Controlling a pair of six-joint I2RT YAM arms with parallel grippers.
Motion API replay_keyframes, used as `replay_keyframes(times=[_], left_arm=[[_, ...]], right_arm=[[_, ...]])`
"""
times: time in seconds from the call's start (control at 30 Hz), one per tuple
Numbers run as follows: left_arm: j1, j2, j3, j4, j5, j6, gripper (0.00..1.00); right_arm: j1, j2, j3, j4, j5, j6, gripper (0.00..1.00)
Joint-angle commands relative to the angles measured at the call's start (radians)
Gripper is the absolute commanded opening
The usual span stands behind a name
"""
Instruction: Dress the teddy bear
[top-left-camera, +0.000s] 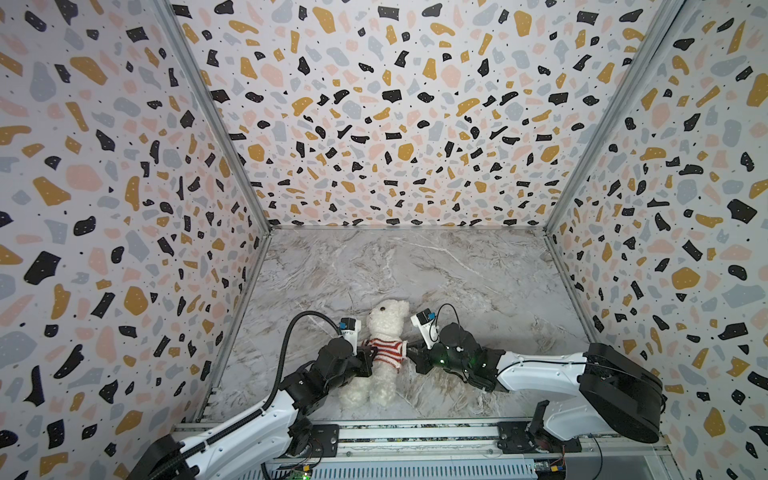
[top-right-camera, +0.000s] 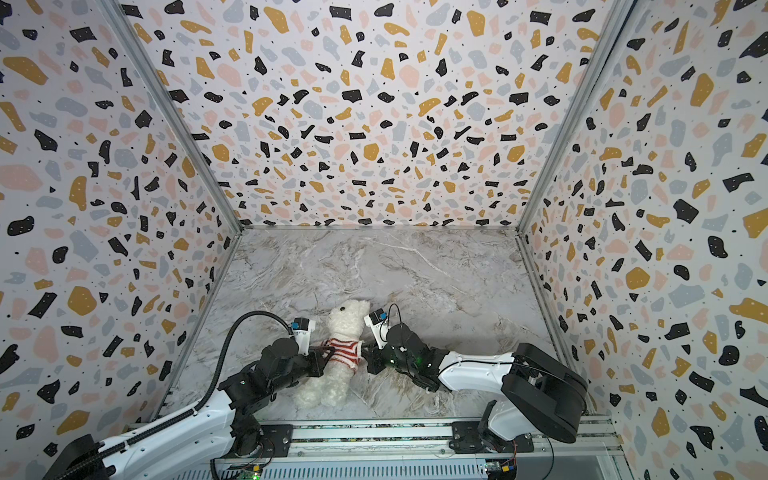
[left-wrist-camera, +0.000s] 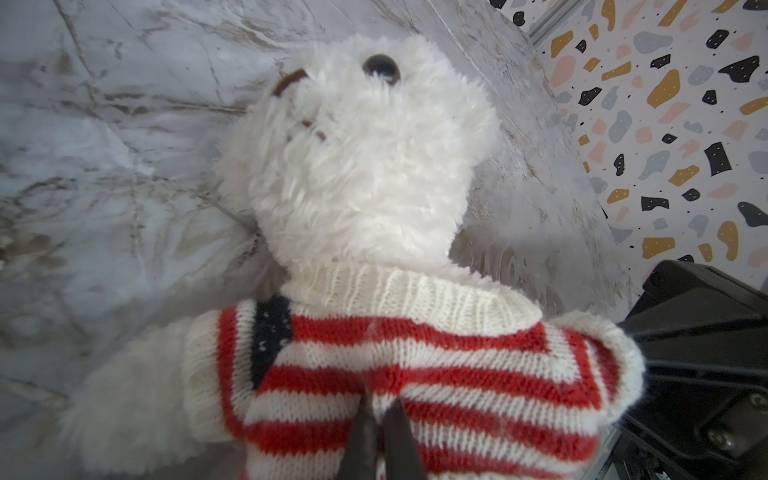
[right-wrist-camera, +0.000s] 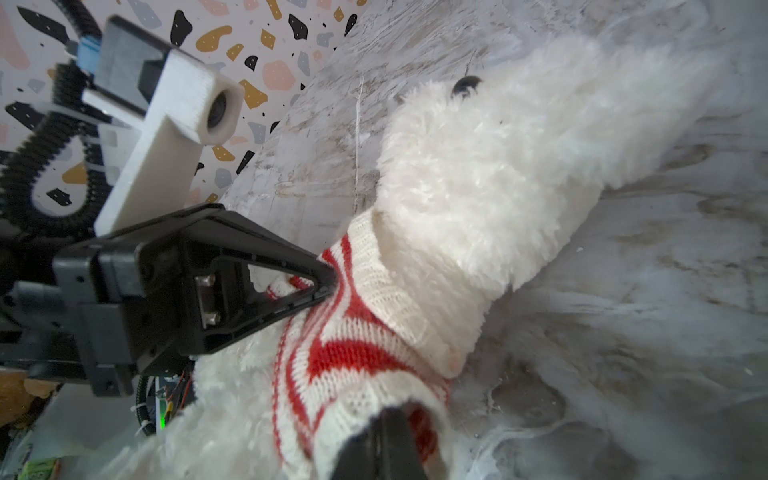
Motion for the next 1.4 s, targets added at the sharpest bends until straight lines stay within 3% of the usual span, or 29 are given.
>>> replay_keyframes(times=[0.0, 0.13, 0.4, 0.6, 0.83, 1.0, 1.1, 1.17, 1.37], left_arm=[[0.064, -0.017, -0.052, -0.100, -0.042, -0.010, 0.00], [0.111, -0.054, -0.095, -0.088, -0.032, -0.018, 0.00], [0.123, -0.052, -0.102, -0.104, -0.068, -0.015, 0.00], [0.131, -0.044, -0.102, -0.098, -0.071, -0.014, 0.00], [0.131, -0.018, -0.098, -0.087, -0.064, -0.001, 0.00], [0.131, -0.001, -0.101, -0.067, -0.062, 0.008, 0.00], [0.131, 0.017, -0.100, -0.046, -0.030, 0.025, 0.00], [0.131, 0.032, -0.094, -0.050, -0.016, 0.038, 0.00], [0.130, 0.088, -0.100, -0.004, 0.024, 0.058, 0.00]], right_arm=[[0.005, -0.038, 0.015, -0.046, 0.003, -0.090, 0.00], [0.017, -0.047, 0.034, -0.085, 0.007, -0.159, 0.00], [0.039, -0.091, 0.039, -0.136, -0.007, -0.318, 0.00], [0.039, -0.158, 0.022, -0.160, -0.021, -0.372, 0.00], [0.039, -0.160, -0.007, -0.127, -0.080, -0.411, 0.00], [0.037, -0.157, -0.069, 0.011, -0.182, -0.454, 0.00], [0.036, -0.127, -0.069, 0.046, -0.181, -0.461, 0.00], [0.030, -0.100, -0.049, 0.026, -0.118, -0.436, 0.01], [0.006, -0.021, -0.019, 0.049, -0.078, -0.339, 0.12]])
